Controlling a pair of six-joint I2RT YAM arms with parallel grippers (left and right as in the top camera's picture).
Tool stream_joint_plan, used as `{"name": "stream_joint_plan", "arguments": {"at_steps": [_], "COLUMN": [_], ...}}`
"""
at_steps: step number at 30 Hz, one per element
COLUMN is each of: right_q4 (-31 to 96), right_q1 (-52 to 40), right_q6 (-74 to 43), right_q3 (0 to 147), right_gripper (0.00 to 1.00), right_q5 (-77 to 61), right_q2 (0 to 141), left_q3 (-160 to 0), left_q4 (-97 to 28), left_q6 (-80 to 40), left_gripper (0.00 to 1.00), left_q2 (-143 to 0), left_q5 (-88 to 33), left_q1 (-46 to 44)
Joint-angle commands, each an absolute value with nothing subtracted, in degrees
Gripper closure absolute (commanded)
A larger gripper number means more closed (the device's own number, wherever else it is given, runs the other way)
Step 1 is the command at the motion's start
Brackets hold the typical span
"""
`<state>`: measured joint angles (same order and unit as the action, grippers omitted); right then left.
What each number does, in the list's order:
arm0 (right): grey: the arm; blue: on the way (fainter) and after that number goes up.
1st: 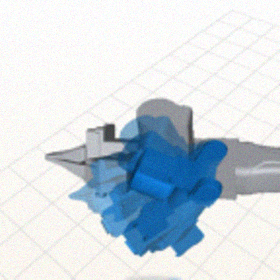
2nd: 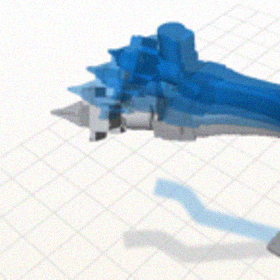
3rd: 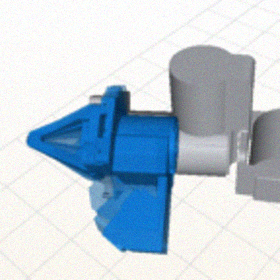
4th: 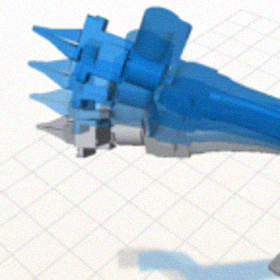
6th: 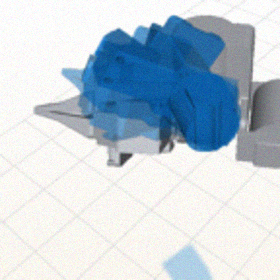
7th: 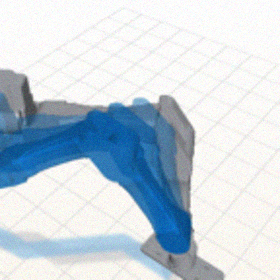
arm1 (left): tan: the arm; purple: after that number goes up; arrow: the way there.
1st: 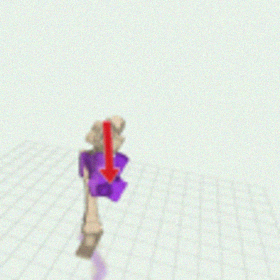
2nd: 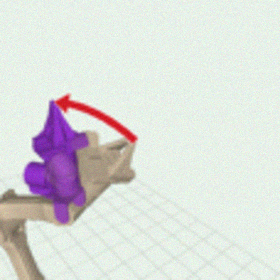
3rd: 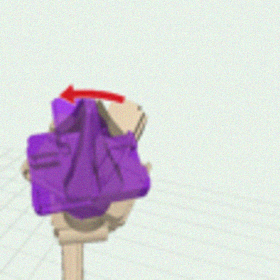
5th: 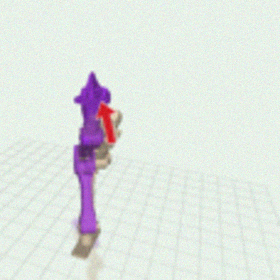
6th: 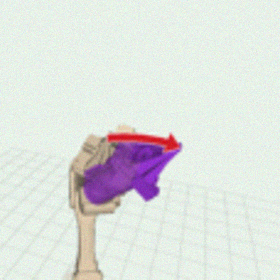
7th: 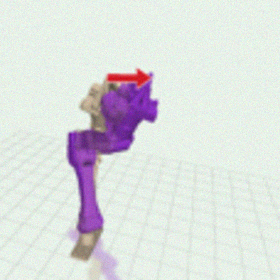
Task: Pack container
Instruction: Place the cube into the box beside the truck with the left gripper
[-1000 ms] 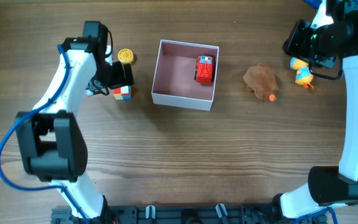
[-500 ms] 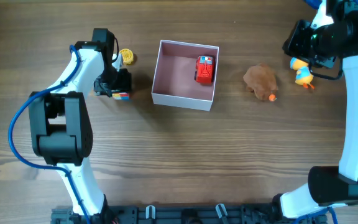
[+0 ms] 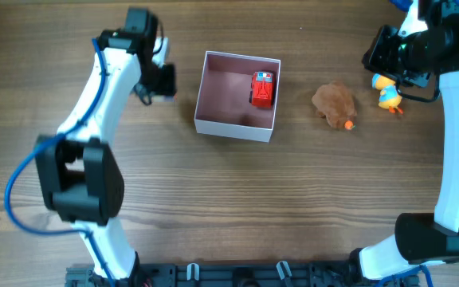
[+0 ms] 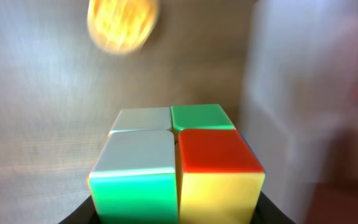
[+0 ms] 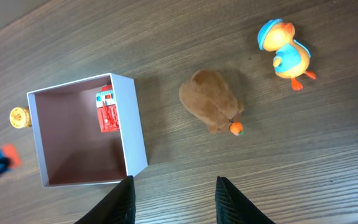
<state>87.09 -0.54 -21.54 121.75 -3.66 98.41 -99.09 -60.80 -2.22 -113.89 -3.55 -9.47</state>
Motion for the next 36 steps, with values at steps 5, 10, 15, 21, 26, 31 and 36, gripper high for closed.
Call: {"name": "stream_joint_plan", "arguments": {"at_steps": [5,10,15,21,26,31,36], "right_q4": [87.05,87.11,87.09,87.33,87.90,88.14,88.12], "right_q1": [-0.45,-0.45,-0.45,-0.45,-0.45,-0.45,-0.45], "right_q6": [-20.95,-20.93,-20.95,-20.93,-20.93,-20.93,-20.93], "right_q3": [121.56,121.56,121.56,121.56,121.56,121.56,121.56], "right_gripper": [0.62,0.62,0.61,0.61,0.61,0.62,0.61], "right_q5": [-4.40,-4.40,-4.40,-4.60,-4.62,-4.60,-4.60], "right_q2": [98.56,98.56,98.56,98.56,98.56,98.56,98.56], "left_q3": [-104.75,-104.75,-104.75,-104.75,-104.75,-104.77,-105.14], "left_q4": [-46.87,-45.71,-45.63,-45.19,-43.22,-43.03,-45.28], "left_q6": [2.83,-0.12,-0.64,-3.95,-4.99,-4.99,-4.97], "left_gripper": [0.94,0.94,0.96,0.96,0.79,0.09,0.00], "left_q2": [-106.78,-114.28,-119.00,-126.69,-129.21,-129.32,-126.21], "left_q5": [6.15,6.07,3.03,-4.08,-6.00,-6.66,-6.63], "left_q1": [-30.48,-30.00,-27.81,-27.62,-27.57,-27.57,-27.57]}}
